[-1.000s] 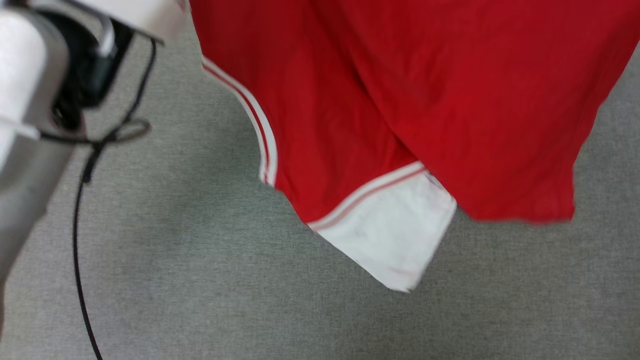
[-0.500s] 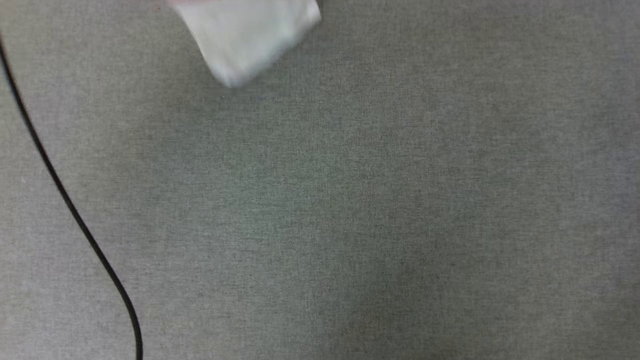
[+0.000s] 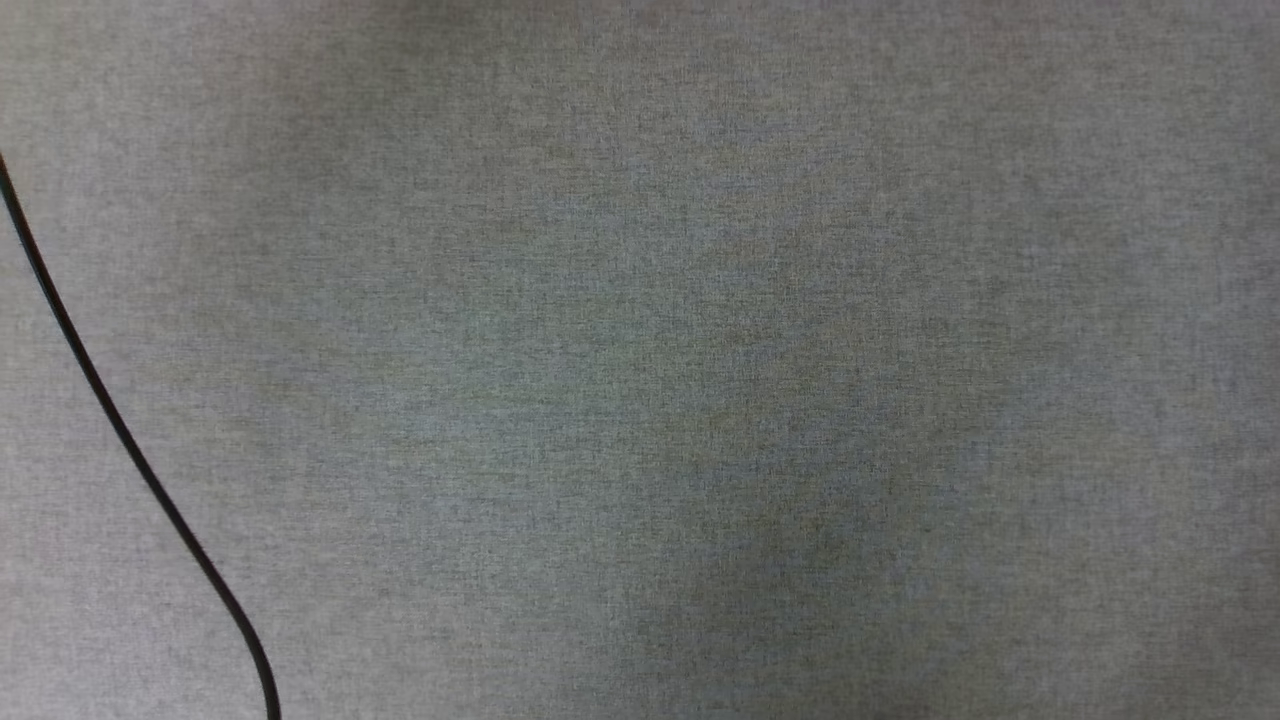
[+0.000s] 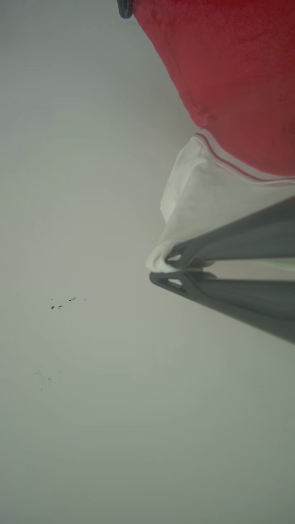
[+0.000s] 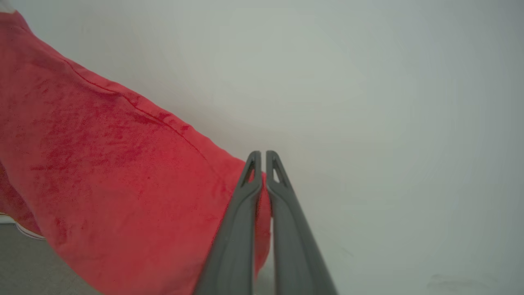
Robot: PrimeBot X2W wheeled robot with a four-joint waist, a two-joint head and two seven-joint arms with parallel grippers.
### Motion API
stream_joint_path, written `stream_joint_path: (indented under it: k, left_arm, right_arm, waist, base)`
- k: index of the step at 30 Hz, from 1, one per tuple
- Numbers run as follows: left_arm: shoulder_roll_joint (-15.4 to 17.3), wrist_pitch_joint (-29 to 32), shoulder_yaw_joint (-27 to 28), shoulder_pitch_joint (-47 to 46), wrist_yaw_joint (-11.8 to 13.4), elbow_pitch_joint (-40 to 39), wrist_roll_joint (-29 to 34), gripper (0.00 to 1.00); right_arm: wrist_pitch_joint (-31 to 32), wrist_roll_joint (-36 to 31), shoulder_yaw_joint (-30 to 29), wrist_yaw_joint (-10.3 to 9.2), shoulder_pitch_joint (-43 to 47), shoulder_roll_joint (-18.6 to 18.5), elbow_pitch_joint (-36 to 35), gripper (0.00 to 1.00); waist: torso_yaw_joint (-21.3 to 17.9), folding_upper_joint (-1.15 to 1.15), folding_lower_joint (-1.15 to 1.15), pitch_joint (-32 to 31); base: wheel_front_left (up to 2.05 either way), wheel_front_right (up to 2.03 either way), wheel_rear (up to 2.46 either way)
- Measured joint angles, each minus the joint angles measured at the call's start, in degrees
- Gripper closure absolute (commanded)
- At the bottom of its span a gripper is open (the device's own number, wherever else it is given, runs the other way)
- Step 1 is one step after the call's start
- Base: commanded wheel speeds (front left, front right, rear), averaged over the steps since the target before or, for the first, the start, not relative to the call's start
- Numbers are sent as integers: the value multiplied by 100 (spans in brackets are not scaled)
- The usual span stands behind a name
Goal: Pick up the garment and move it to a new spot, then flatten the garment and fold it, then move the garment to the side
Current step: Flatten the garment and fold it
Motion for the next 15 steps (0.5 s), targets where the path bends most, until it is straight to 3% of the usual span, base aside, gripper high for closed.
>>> stream_joint_path:
  k: [9, 15]
  left_arm:
    - [-29, -567, -109, 1559, -42, 245, -403, 100]
    - [78, -701, -105, 3031, 23, 13, -643, 100]
  right_arm:
    - [-592, 591, 582, 0, 1161, 143, 489, 100]
    - [-849, 1183, 937, 0, 2237, -18, 441, 100]
  waist:
    - [-3, 0, 0, -121]
    - [15, 0, 0, -455]
  base:
    - [0, 0, 0]
    - [0, 0, 0]
